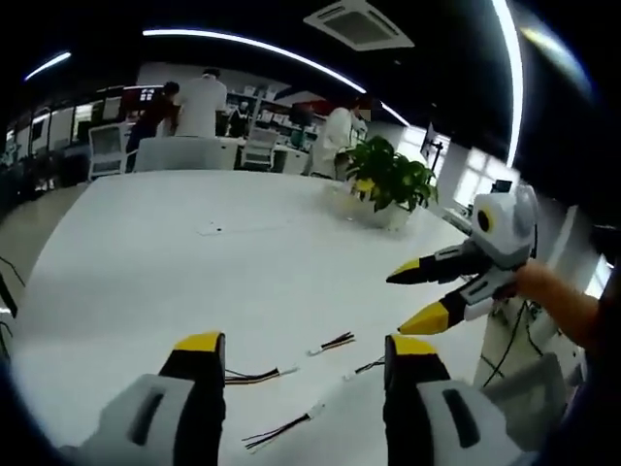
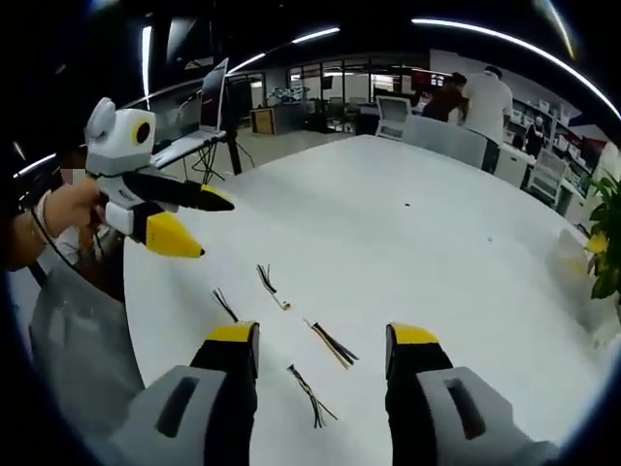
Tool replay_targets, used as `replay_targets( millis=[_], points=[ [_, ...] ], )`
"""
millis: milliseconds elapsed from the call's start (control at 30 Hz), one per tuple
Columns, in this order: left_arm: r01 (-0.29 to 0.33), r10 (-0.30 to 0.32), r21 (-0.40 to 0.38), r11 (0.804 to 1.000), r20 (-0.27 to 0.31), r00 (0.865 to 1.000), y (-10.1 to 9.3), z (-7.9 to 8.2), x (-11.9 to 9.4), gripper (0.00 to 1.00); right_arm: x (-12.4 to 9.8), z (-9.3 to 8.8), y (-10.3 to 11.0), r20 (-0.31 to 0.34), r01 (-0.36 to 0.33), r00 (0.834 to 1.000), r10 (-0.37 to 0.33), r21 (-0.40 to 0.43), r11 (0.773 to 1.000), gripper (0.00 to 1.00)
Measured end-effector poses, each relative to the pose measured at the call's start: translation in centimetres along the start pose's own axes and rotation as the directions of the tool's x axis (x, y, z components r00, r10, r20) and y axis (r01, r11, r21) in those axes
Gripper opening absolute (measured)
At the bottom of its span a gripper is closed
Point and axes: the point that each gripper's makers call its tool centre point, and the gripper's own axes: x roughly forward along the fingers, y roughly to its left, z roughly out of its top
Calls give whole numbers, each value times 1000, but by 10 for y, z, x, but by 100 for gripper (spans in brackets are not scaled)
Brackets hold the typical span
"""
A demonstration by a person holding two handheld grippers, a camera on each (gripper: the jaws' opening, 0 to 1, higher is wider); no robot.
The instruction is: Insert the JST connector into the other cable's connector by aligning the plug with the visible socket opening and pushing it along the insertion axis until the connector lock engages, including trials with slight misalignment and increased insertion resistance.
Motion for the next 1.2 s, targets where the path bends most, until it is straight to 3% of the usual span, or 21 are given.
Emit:
replay_targets(
  millis=[67, 133, 267, 367, 433, 633, 967, 1100, 1200],
  points=[
    [-15, 16, 63, 998, -18, 1000, 3, -2, 3, 62, 0, 1, -2, 7, -4, 1000, 4, -7, 1000, 50],
    [-37, 38, 55, 998, -20, 999, 6, -2, 4, 63, 0, 1, -5, 4, -3, 1000, 3, -29, 1000, 51],
    [-23, 24, 66, 998, -5, 1000, 6, 2, 7, 64, -1, -5, -14, -22, 9, 1000, -11, -59, 998, 53],
    [-68, 57, 195, 978, 62, 996, 12, 14, 9, 67, -2, -8, -18, -30, 10, 999, -12, -60, 998, 53],
    [-31, 16, 254, 967, 61, 998, 6, 16, 9, 68, -3, -9, -20, -28, 9, 1000, -10, -60, 998, 53],
    [-7, -5, 180, 984, 67, 998, 7, 20, 16, 66, -3, -14, -25, -18, 14, 1000, -15, -65, 998, 52],
    [3, -13, 201, 980, 53, 999, 6, 8, 19, 51, -4, -36, -32, -24, 39, 999, -41, -71, 997, 54],
    [68, -72, 208, 976, 11, 997, -1, -6, 20, 38, -4, -39, -32, -7, 33, 999, -33, -37, 999, 54],
    [73, -76, 219, 973, 6, 997, 0, -10, 20, 35, -5, -37, -28, 25, 14, 1000, -14, -18, 1000, 52]
  ],
)
